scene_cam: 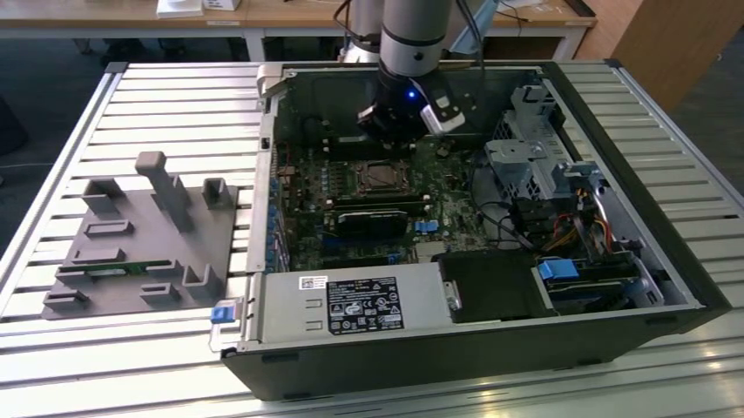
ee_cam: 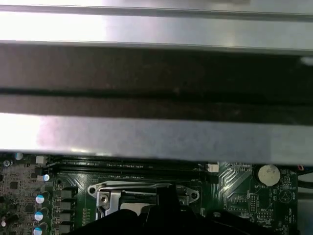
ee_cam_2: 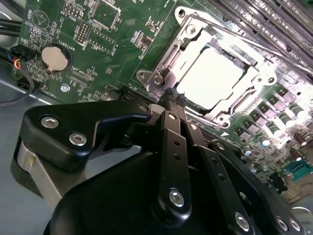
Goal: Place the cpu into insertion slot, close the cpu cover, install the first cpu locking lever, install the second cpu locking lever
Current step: 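Install the second cpu locking lever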
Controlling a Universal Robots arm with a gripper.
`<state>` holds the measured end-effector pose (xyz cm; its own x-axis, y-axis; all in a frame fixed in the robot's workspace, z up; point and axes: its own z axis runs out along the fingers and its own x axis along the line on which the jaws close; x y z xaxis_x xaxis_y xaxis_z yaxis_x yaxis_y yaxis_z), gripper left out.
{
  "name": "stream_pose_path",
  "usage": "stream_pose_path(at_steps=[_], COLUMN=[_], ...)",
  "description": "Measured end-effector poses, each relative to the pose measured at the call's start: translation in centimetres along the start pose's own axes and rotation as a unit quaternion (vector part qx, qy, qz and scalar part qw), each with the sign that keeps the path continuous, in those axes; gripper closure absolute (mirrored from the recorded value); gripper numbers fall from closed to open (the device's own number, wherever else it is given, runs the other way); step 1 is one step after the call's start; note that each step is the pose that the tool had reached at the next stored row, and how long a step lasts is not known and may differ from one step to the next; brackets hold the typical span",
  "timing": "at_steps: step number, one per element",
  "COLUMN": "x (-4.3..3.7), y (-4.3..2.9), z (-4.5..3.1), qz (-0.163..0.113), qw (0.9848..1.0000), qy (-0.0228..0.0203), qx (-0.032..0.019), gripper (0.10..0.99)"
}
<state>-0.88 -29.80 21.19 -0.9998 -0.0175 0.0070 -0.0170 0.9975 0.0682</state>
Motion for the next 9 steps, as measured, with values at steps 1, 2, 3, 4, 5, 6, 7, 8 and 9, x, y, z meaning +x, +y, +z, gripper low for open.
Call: stream_pose_path(at_steps=[1,2,3,4,5,6,7,8,9], x=[0.0,0.0,0.01,0.01,0.01,0.01,0.01,0.02,0.02], y=[-0.1,-0.19,-0.28,-0.38,-0.51,-0.66,-0.83,-1.02,-1.19], z=[-0.01,-0.01,-0.02,-0.02,-0.03,-0.03,-0.04,-0.04,-0.04], qz=[0.0,0.0,0.0,0.0,0.0,0.0,0.0,0.0,0.0], qw=[1.0,1.0,1.0,1.0,1.0,1.0,1.0,1.0,1.0], qy=[0.0,0.0,0.0,0.0,0.0,0.0,0.0,0.0,0.0], qx=[0.0,0.0,-0.0001,0.0,0.0,-0.0001,0.0,0.0,-0.0001], gripper=[0.98,0.98,0.98,0.98,0.98,0.98,0.98,0.98,0.98])
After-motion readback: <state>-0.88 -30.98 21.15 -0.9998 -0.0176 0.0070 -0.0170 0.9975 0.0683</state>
